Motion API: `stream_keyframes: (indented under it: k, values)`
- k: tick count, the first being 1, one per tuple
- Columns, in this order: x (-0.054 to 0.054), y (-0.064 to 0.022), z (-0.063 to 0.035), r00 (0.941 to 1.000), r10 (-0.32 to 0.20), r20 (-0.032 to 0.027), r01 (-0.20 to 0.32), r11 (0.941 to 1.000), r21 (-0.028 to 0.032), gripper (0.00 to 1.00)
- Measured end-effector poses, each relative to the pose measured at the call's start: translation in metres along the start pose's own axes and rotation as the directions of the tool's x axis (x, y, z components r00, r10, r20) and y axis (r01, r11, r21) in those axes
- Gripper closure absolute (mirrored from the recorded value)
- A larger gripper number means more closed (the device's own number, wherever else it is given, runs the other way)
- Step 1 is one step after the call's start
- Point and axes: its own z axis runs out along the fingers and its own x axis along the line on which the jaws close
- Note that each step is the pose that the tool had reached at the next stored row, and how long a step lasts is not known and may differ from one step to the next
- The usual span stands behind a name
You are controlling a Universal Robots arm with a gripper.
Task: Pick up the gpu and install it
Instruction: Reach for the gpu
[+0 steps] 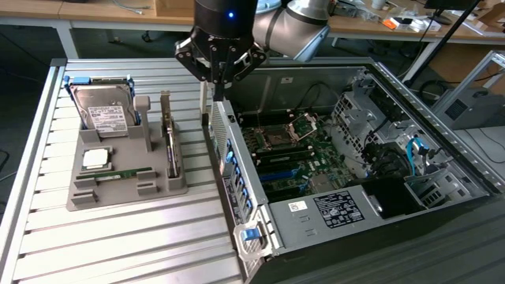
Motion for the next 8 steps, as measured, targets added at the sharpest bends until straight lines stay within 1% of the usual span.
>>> stream_keyframes:
  k: [8]
  values:
    - [0.0027, -0.0002, -0.0001, 1.0000, 0.000, 0.0000, 0.000, 1.0000, 0.0000, 0.89]
